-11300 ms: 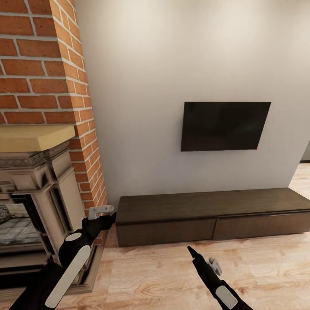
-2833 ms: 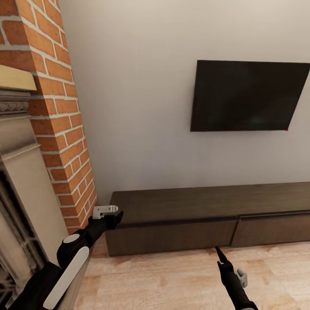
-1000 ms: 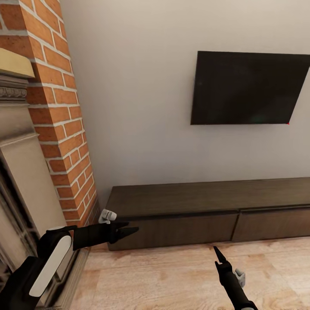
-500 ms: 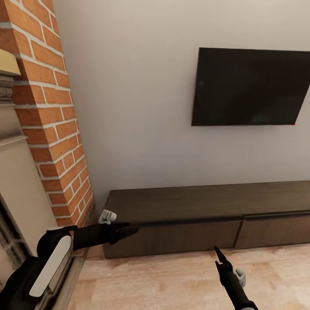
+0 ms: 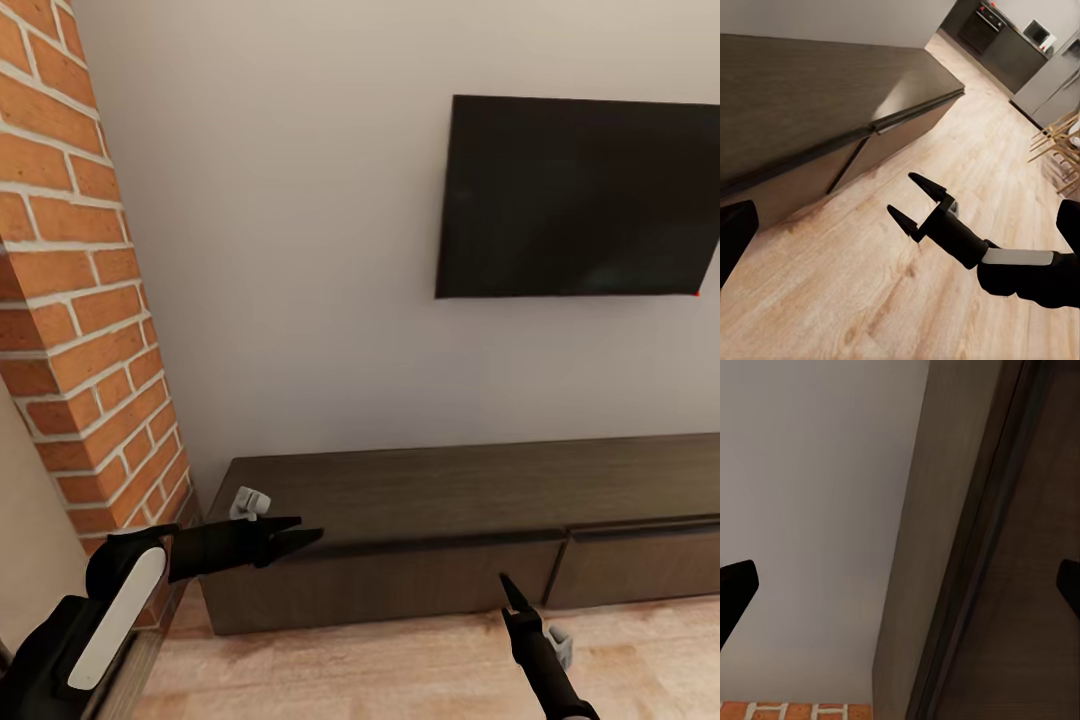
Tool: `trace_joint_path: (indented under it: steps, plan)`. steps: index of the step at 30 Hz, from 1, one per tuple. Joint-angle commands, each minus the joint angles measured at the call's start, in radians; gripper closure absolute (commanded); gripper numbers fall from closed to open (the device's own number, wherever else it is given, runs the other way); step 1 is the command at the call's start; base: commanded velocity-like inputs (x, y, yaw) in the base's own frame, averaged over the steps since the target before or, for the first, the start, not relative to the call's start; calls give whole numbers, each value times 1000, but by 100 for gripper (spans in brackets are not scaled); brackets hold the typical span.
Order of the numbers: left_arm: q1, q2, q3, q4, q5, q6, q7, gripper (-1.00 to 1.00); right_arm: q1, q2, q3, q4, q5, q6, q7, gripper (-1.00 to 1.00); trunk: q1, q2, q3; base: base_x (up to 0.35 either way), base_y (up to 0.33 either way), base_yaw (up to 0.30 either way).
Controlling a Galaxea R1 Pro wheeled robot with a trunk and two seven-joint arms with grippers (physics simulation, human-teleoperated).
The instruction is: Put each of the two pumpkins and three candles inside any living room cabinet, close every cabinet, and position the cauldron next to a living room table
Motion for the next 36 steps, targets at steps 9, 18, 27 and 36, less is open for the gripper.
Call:
trace_joint_path:
  steps: [9,18,27,36]
  plan:
    - [0,1,0,0,3,4,-4,-100,-1,0,3,1,-12,46,4,-100,0,0,-1,125,-44,0]
    - [1,1,1,0,3,3,-10,-100,-1,-9,-9,2,-13,94,9,-100,0,0,-1,200,-2,0]
    - [2,1,1,0,3,3,-11,-100,0,-12,-58,2,-11,99,9,-100,0,0,-1,78,0,0]
    - [3,2,2,0,3,3,-21,-100,-1,-13,-62,2,-12,98,9,-100,0,0,-1,37,0,0]
